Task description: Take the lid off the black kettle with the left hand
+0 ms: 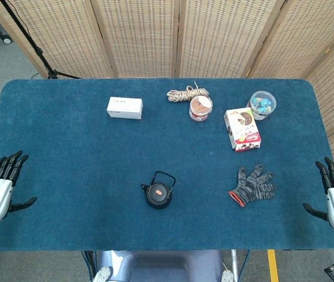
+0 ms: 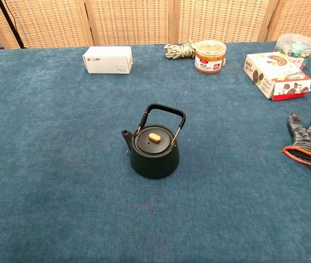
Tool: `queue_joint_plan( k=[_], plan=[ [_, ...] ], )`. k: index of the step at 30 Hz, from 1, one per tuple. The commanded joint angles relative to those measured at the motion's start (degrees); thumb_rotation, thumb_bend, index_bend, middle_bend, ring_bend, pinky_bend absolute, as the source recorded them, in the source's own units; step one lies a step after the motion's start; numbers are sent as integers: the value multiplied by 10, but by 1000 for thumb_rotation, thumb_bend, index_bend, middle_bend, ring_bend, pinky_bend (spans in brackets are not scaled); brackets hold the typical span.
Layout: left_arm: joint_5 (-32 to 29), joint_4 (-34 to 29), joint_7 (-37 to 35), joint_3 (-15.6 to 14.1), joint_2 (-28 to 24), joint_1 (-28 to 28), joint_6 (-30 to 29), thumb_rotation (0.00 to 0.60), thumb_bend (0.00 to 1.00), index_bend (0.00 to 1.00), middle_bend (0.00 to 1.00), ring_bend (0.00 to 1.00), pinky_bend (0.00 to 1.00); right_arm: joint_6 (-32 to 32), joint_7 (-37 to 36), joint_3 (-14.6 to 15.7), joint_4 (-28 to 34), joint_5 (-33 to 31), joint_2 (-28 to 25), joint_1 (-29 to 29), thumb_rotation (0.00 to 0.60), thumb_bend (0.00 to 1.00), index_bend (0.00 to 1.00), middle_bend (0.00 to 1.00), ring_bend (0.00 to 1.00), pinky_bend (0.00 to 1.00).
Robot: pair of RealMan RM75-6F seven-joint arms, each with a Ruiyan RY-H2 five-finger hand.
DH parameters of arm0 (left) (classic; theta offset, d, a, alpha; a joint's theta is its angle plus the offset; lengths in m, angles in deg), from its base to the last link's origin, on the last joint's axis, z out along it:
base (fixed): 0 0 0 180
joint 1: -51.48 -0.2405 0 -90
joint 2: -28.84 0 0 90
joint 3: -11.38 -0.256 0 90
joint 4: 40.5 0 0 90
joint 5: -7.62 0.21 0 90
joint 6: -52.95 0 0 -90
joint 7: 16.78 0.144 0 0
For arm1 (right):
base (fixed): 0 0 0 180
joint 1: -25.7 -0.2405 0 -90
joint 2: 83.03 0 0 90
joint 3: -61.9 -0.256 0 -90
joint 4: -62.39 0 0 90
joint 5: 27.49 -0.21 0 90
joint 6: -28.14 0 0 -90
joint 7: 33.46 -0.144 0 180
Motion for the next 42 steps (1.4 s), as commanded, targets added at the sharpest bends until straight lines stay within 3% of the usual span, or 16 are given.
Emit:
queue_joint_plan(
  k=[1,6,10,14,20,27,42],
  plan=[
    [36,-50,52,15,-12,53,57,600,93,66,0,0,0,-1,-1,0,0,-2,0,0,600,0,0,0,0,0],
    [19,-138,144,45,-2,118,144,600,183,213,0,0,0,-4,-3,-2,-1,-5,-1,-1,600,0,0,0,0,0],
    [-37,-187,236,72,39,172,217,600,263,335,0,0,0,-6,-10,-4,-4,-8,-2,-2,600,0,0,0,0,0],
    [-110,-195,342,94,114,221,257,600,312,393,0,0,0,-11,-17,-6,-7,-11,-4,-4,600,0,0,0,0,0],
    [-176,-164,432,105,205,269,265,600,326,414,0,0,0,-18,-22,-7,-11,-16,-4,-6,600,0,0,0,0,0],
    [-201,-118,460,108,255,307,276,600,320,433,0,0,0,-27,-21,-6,-15,-19,-1,-9,600,0,0,0,0,0],
    [-233,-75,460,96,289,333,270,600,327,475,0,0,0,-33,-19,-7,-19,-26,2,-12,600,0,0,0,0,0]
  ],
)
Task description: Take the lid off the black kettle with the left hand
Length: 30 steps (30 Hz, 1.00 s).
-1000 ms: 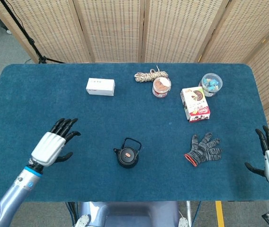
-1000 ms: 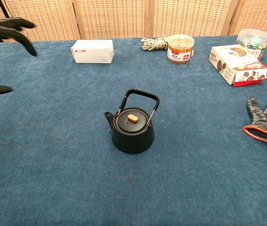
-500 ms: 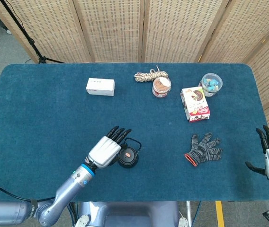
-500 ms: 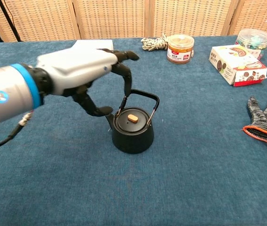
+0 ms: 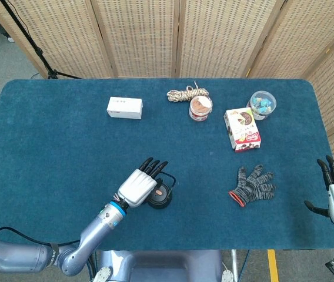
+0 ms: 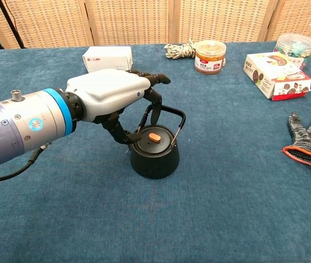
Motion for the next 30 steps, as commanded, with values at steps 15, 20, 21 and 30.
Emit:
queue_joint_plan(
  k=[15,20,21,30],
  plan=[
    [-56,9,34,-3,27,26,-15,600,326,476,0,0,0,-2,-4,-2,-2,-4,-1,-1,600,0,0,0,0,0],
    [-78,12,42,-1,34,36,-14,600,331,476,0,0,0,-2,-4,-2,-2,-6,-1,-1,600,0,0,0,0,0],
    [-82,12,43,-1,35,38,-14,600,335,476,0,0,0,-3,-4,-2,-2,-6,-1,-1,600,0,0,0,0,0],
    [-107,17,55,-1,47,55,-18,600,355,547,0,0,0,-6,-3,-3,-5,-9,1,-2,600,0,0,0,0,0]
  ],
)
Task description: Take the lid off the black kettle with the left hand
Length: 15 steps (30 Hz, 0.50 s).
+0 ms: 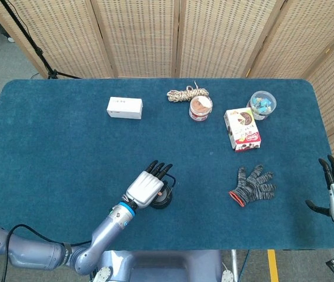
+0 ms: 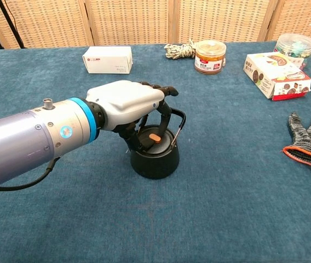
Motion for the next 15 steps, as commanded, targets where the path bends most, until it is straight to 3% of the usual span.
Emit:
queue_joint_plan(
  k=[1,15],
  plan=[
    [-2,2,2,-1,3,3,-4,600,358,561,0,0,0,0,0,0,0,0,0,0,600,0,0,0,0,0],
    [8,-18,-3,1,-9,8,-31,600,387,617,0,0,0,1,-1,0,0,0,0,0,600,0,0,0,0,0]
  ],
)
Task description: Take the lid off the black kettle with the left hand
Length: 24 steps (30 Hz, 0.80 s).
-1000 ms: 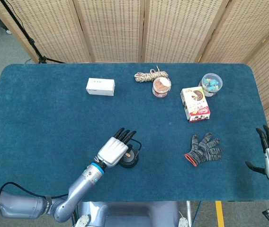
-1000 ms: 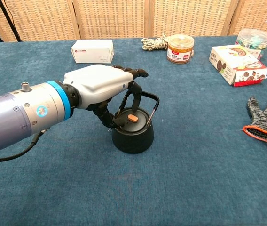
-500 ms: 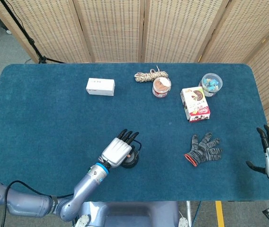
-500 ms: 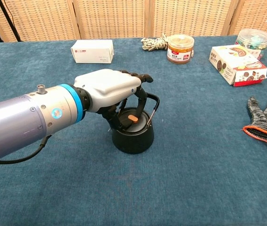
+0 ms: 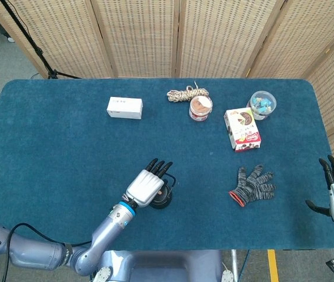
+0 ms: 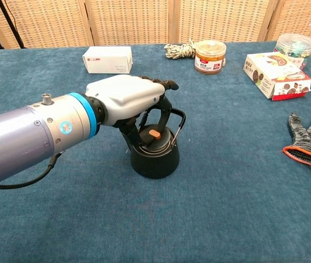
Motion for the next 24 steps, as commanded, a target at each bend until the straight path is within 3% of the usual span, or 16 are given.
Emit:
queue_joint_plan(
  k=[1,15,24],
  plan=[
    [6,-13,-4,3,-9,0,-7,600,387,617,0,0,0,0,1,0,0,0,0,0,600,0,0,0,0,0],
    [21,-78,-15,8,-91,-19,-48,600,387,631,0,0,0,2,6,3,5,5,1,1,600,0,0,0,0,0],
    [10,6,-114,-9,-117,-50,-9,600,387,635,0,0,0,0,7,2,5,3,2,0,600,0,0,0,0,0]
  ],
)
